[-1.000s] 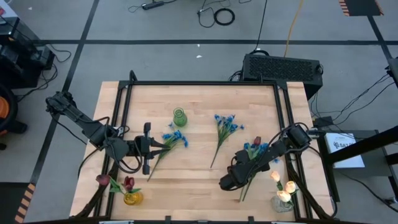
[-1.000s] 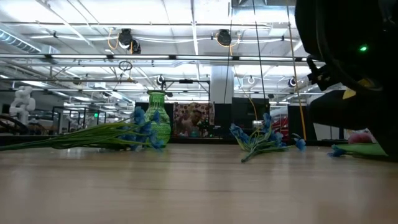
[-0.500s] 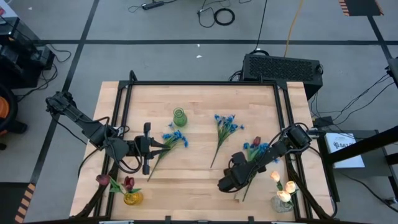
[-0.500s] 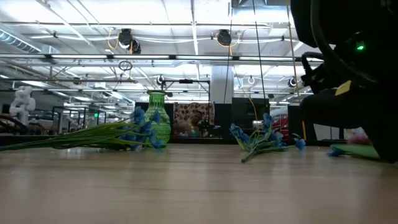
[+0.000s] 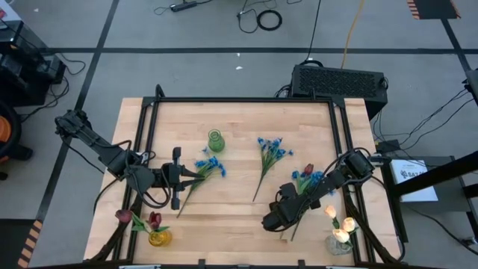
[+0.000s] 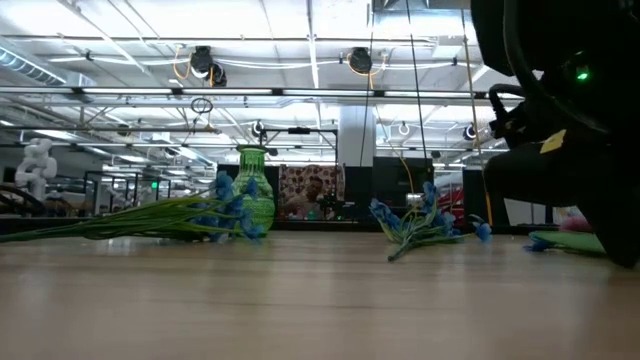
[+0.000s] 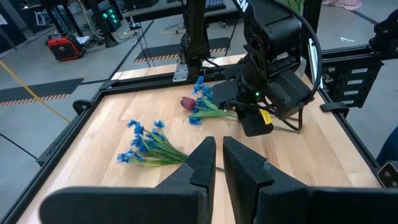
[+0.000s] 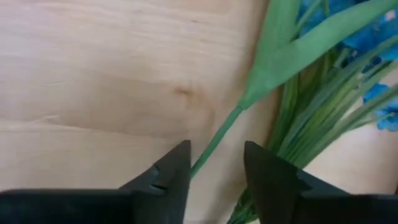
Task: Sort flowers into vase by color
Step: Put the red flower into the yellow vase
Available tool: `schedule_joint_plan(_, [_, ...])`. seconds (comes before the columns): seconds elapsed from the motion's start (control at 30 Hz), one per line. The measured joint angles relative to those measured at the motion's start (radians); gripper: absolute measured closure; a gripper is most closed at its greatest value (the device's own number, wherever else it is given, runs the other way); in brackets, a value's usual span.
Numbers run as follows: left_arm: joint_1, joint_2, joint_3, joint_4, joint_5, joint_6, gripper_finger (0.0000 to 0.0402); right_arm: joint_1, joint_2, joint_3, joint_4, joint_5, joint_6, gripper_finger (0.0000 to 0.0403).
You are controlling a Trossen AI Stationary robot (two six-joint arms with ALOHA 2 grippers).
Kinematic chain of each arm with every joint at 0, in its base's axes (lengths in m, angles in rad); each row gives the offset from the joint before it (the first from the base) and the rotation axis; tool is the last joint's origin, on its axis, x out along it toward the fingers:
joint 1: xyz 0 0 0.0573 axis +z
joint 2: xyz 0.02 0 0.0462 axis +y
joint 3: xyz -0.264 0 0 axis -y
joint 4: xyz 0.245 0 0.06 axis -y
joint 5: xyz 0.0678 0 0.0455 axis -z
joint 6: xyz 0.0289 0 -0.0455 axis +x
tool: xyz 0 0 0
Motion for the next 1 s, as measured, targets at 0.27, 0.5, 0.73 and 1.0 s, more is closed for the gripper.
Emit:
schedule_joint_plan(0.27, [0.000, 0.000, 0.000, 0.000, 0.000, -0.001, 0.0362, 0.014, 0.011, -0.005, 0.023, 0.010, 0.076, 0.0226])
schedule_joint_plan(0.5, [0.000, 0.000, 0.000, 0.000, 0.001, -0.007, 0.0362, 0.019, 0.010, -0.026, 0.093, 0.043, 0.088, 0.0274])
schedule_joint_plan(0.73, [0.000, 0.000, 0.000, -0.003, 0.001, -0.025, 0.0362, 0.019, 0.012, -0.025, 0.112, 0.063, 0.094, 0.0357])
schedule_joint_plan(1.0, [-0.002, 0.000, 0.000, -0.012, 0.020, -0.027, 0.0362, 0.019, 0.014, -0.023, 0.103, 0.080, 0.062, 0.0396])
